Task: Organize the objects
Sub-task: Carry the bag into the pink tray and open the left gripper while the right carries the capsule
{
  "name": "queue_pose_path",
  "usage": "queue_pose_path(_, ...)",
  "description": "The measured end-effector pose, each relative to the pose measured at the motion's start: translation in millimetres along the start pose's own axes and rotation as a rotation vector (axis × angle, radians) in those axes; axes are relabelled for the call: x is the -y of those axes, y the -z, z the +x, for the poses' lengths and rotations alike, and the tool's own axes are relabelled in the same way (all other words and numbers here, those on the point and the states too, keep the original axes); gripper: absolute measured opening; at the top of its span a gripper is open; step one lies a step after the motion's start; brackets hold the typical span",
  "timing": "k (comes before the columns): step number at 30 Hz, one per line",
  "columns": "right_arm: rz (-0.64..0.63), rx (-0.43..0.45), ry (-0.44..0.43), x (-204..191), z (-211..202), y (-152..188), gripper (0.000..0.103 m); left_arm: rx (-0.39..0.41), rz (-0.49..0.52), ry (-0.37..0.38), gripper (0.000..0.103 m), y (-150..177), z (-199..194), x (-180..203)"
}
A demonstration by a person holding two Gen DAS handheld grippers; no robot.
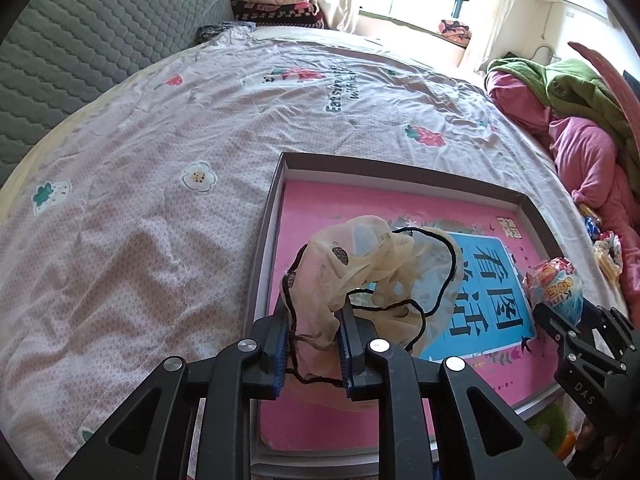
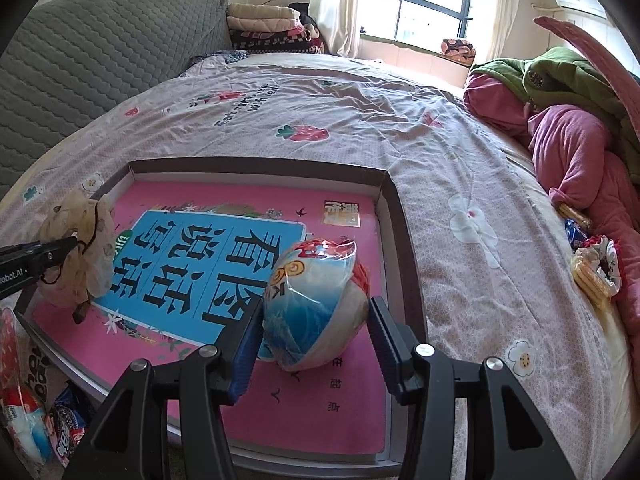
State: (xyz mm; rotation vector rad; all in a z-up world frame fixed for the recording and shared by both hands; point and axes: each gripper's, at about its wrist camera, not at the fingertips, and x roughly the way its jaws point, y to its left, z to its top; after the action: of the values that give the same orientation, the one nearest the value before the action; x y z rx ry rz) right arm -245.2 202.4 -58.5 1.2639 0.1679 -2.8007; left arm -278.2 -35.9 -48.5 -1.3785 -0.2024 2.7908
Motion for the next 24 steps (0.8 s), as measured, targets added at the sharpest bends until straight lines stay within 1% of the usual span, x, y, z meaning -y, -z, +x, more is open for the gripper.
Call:
queue_pose_path(2,0.006,-0.005,0.001,0.5,0.8,1.1,0.052,-0.005,0.001,-0.002,0.022,0.2,0.8,0.0)
queue_pose_path(6,0.011,-0.01,-0.006,1.0,1.8,1.7,0.052,-0.001,0.002,-0.008,0.028,0.1,0.2,-0.7)
queue_pose_path(7,0.011,-0.009,-0.003,0.6,1.7,1.5,0.053,0.003,0.001,-0.007,0.031,-0.2,-0.4,-0.7)
queue_pose_path(10,0.011,0.0,0.006,0.0,-0.2,1.0,0.054,0.008,0.002,0.005,0.037,-0.3,-3.2,-0.7)
queue_pose_path(13,0.012,0.017,0.001,0.0,-4.6,0.2,0.058,0.011,0.009,0.013,0.039,0.6,-6.4,0.8)
queue_pose_path(15,0.005,0.027,0.001,-0.1,-7.3,-0.6,0.058,0.012,0.005,0.027,0.039,0.6,-8.9,0.5)
queue_pose_path(16,0.003,0.032,0.007,0.0,-8.5,-0.8,0.058,0.014,0.005,0.036,0.041,0.8,-10.3,0.0)
queue_pose_path(17,0.003,0.035,0.01,0.2,-9.5,-1.2,0.058,0.016,0.006,0.042,0.044,0.2,-11.3,-0.1)
queue_pose_path(18,0.003,0.039,0.008,0.6,-10.7,-1.7,0.058,0.019,0.006,0.045,0.053,0.0,-12.7,-0.2)
queue_pose_path(19,0.004,0.042,0.008,1.1,-11.6,-1.8,0.058,0.03,0.004,0.049,0.057,0.0,-15.1,-0.5)
queue_pose_path(24,0.001,0.068,0.01,0.4,-18.5,-3.5,0.059,0.046,0.006,0.048,0.057,0.5,-20.2,0.8)
